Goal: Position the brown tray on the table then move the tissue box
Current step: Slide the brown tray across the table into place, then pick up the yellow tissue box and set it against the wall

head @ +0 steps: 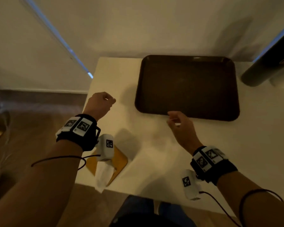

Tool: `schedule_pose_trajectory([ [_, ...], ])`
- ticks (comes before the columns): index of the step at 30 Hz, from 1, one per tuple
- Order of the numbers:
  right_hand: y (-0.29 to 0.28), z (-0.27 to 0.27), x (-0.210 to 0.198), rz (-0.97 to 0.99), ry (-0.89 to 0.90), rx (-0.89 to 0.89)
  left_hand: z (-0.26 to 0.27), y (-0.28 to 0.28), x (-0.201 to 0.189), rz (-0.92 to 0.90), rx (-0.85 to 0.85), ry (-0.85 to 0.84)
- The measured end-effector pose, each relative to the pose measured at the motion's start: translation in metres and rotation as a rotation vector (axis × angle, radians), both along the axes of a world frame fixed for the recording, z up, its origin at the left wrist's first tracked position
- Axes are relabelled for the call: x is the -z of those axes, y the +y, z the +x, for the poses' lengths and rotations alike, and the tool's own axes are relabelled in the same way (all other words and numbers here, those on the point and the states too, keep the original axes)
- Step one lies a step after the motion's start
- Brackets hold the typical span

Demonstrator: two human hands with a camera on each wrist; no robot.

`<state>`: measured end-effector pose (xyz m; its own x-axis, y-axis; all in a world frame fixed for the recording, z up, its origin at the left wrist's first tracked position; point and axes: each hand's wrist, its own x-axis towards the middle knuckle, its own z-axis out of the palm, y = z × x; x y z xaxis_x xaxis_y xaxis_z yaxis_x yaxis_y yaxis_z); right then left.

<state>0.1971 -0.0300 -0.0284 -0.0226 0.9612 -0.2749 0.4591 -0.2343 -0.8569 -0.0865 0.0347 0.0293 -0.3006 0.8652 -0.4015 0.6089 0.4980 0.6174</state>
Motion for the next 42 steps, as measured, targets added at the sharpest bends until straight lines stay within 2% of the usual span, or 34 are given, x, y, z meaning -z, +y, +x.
schedule_pose_trajectory([
  [5, -0.06, -0.053, -0.002, -0.052, 0.138, -0.153, -0.027, -0.079, -0.005, -0.018, -0.064, -0.011],
  [11, -0.1, -0.086, 0.001, -0.188, 0.204, -0.253, -0.044, -0.161, 0.014, -0.059, -0.236, -0.016],
  [15, -0.11, -0.103, 0.007, -0.282, 0.214, -0.319, -0.048, -0.189, 0.027, -0.119, -0.278, -0.05],
  [21, -0.109, -0.117, 0.009, -0.285, 0.197, -0.287, -0.036, -0.199, 0.03, -0.109, -0.196, -0.039],
  [27, -0.101, -0.126, 0.004, -0.25, 0.218, -0.23, -0.035, -0.181, 0.027, -0.042, -0.163, -0.002],
  [31, -0.069, -0.132, -0.005, -0.245, 0.242, -0.224, -0.045, -0.148, 0.021, 0.011, -0.183, -0.062],
  [37, 0.006, -0.158, -0.021, -0.195, 0.238, -0.208, -0.068, -0.069, 0.01, 0.027, -0.16, -0.106],
  [42, 0.078, -0.193, -0.021, -0.212, 0.226, -0.127, -0.105, 0.017, 0.018, 0.018, -0.039, -0.011],
])
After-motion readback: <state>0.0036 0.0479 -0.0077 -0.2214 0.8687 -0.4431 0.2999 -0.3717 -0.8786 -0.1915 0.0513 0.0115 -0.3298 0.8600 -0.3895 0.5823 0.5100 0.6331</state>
